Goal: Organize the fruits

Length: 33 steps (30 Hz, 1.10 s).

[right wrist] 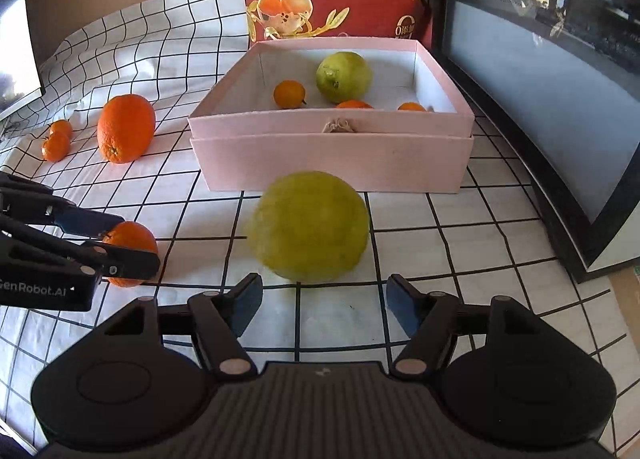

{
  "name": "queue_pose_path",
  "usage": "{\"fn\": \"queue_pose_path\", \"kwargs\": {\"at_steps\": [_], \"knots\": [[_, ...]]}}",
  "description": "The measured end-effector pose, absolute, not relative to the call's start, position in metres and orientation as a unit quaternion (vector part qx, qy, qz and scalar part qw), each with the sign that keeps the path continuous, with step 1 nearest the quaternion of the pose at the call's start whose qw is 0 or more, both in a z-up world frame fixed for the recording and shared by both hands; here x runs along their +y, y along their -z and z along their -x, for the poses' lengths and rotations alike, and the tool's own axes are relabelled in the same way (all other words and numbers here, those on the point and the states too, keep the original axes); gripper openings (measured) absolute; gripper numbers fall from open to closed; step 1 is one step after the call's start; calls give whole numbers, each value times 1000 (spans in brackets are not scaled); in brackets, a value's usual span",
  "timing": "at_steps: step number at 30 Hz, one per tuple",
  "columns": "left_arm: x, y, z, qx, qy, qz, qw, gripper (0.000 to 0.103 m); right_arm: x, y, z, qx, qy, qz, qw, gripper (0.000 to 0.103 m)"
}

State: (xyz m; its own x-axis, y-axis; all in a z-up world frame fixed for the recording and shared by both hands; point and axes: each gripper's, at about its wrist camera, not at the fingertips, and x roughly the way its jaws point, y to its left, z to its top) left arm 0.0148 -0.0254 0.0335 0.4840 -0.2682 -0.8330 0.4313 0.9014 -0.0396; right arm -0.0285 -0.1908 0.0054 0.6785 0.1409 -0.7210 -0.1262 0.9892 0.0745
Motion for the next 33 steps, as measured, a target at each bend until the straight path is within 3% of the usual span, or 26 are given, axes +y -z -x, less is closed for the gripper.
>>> {"fn": "queue_pose_path", "kwargs": {"at_steps": [14,21,33], "knots": [[15,-29,7,462,159,-51,871,50,-162,-14,11,361,-74,103,924,70],[26,-27,15,456,155,-28,876,50,-149,-8,-4,374,-77,138,914,64],[28,-27,13,457,152,-27,876,50,-142,-27,10,409,-137,11,902,64]]}}
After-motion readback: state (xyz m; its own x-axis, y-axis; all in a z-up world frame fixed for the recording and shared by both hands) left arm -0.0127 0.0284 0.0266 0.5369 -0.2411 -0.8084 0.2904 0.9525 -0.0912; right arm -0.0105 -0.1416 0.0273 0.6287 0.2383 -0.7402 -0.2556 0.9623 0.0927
